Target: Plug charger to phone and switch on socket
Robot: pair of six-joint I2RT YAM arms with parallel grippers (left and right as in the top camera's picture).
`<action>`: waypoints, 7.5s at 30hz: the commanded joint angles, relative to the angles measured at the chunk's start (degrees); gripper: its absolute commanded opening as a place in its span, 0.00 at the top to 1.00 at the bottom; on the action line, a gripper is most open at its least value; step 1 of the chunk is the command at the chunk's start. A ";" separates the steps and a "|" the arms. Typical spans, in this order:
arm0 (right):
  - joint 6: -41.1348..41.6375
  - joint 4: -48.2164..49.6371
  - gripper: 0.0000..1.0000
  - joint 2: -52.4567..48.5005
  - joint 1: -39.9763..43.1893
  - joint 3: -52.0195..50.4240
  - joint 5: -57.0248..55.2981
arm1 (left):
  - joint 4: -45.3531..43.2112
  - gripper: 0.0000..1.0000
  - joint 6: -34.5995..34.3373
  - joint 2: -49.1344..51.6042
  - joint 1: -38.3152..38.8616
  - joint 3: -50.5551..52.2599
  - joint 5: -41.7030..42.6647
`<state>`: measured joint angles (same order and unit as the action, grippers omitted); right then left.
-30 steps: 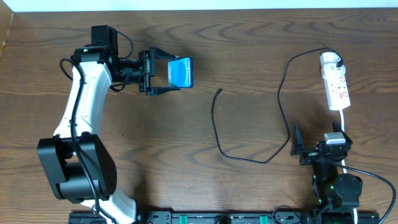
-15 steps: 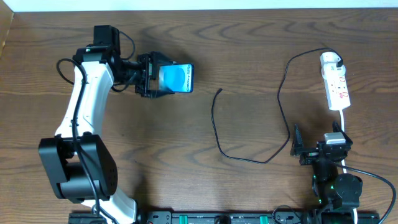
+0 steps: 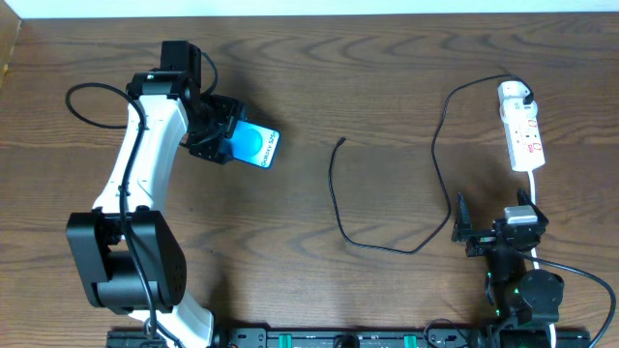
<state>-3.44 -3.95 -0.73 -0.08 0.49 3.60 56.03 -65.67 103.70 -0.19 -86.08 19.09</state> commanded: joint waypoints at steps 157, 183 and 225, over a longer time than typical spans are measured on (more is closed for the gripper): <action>114.57 45.42 0.76 -105.33 -37.55 64.43 7.08 | -42.40 0.93 10.58 -1.38 2.60 -1.14 28.02; 62.16 -1.42 0.58 -109.50 -24.22 64.22 20.20 | -26.93 0.92 26.99 -1.38 -3.45 -1.14 39.36; 47.91 21.77 0.99 -106.60 -17.49 64.35 70.97 | -47.54 0.93 25.40 -1.38 -3.67 -1.14 61.83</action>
<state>46.57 17.47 -110.65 -17.26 64.60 67.77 11.79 -35.97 103.39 -3.60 -86.15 74.52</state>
